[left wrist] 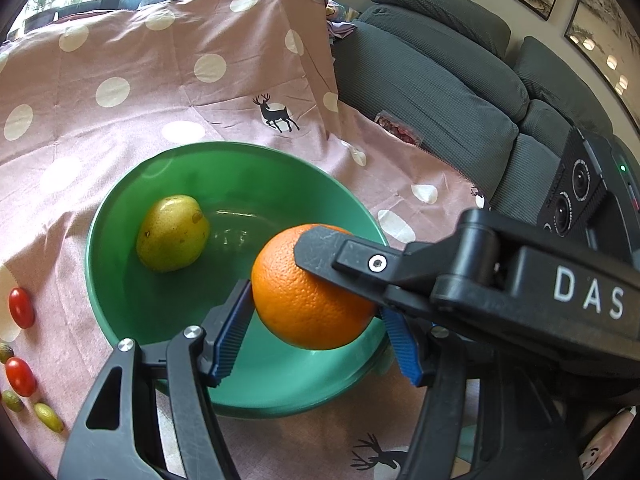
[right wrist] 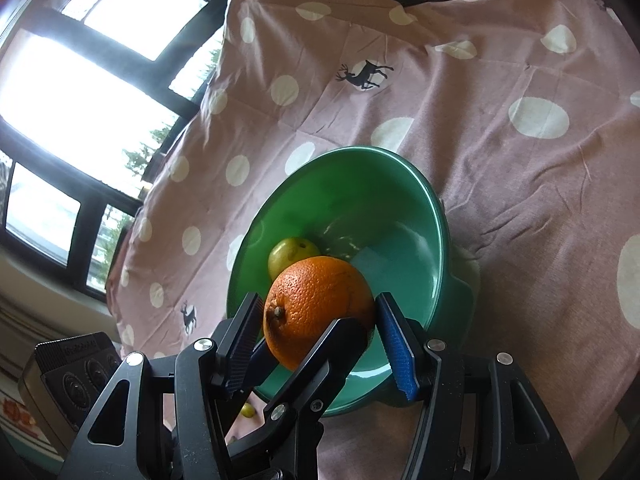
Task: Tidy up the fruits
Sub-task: 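Lower the orange into the green bowl and open the right gripper, then move the open right gripper back to the yellow lemon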
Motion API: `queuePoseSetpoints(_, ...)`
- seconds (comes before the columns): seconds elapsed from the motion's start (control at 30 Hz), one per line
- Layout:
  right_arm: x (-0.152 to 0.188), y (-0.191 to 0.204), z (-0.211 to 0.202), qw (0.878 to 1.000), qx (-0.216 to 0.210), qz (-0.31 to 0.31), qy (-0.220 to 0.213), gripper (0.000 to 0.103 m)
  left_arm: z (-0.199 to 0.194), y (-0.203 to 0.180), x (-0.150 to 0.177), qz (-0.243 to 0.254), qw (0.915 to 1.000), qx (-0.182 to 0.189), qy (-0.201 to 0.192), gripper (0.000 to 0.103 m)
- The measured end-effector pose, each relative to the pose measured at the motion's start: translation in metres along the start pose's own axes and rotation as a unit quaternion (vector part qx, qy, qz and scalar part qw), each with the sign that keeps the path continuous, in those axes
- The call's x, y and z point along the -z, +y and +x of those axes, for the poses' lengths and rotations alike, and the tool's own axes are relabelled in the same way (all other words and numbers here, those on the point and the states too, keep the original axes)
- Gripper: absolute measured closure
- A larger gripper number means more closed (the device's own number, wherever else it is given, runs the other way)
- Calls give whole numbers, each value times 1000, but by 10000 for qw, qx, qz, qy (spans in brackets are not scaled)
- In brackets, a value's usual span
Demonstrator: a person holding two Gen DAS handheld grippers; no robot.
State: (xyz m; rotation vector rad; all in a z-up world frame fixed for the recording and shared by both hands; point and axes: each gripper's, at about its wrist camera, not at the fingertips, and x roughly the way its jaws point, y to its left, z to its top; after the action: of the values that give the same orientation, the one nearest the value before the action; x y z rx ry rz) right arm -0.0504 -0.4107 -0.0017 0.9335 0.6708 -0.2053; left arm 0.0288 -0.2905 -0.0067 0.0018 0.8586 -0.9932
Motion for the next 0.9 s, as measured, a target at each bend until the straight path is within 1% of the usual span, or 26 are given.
queuePoseSetpoints(0.63,0,0,0,10000,77,-7,-9,42,1,0,0,-11,10000,15,-7,39)
queuePoseSetpoints(0.77,0,1,0,10000,84,-6,-26,42,0,0,-1,-44,10000,-88,-6,33)
queuePoseSetpoints(0.9,1,4,-4,9999,101,-64,-110,42,-4,2,0,-101,9999,-18,-26,30)
